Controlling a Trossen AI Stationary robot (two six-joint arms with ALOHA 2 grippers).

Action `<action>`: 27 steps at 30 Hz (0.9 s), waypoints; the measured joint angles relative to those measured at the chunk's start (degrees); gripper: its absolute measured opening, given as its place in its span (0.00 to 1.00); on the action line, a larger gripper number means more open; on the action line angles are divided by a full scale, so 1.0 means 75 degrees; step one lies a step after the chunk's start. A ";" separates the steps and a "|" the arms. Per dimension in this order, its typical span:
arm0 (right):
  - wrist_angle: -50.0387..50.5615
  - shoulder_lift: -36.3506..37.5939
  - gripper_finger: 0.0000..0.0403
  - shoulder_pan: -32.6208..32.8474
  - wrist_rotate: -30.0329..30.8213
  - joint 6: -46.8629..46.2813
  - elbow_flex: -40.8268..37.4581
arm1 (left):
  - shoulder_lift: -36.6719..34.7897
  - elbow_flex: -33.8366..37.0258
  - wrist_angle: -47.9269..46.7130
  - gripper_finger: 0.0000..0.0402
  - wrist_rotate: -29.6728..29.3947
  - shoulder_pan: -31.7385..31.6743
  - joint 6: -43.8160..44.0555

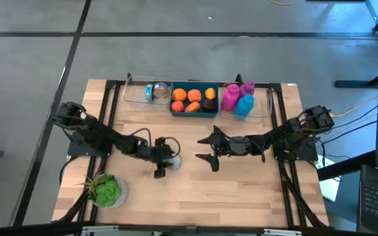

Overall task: Pick & Place Food Item
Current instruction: Put the blue tuna can into the left transparent bin

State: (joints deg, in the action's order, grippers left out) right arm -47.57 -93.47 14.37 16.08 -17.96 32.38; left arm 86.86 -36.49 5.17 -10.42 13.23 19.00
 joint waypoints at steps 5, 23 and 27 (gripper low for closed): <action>0.0098 0.0000 0.78 0.0000 0.0000 0.0003 -0.0001 | 0.0007 0.0006 0.0020 0.39 -0.0052 -0.0564 -0.0504; 0.0243 0.0000 0.78 -0.0006 0.0000 0.0025 -0.0003 | -0.2467 -0.0300 -0.0587 0.39 -0.0373 -0.1177 -0.2184; 0.0262 0.0000 0.78 -0.0009 0.0000 0.0232 -0.0003 | -0.3149 -0.0294 -0.1174 0.39 -0.0448 -0.1177 -0.2066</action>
State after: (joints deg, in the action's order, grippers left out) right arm -45.60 -93.47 14.31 16.08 -16.22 32.36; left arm 63.24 -38.70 -3.64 -13.78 4.40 3.51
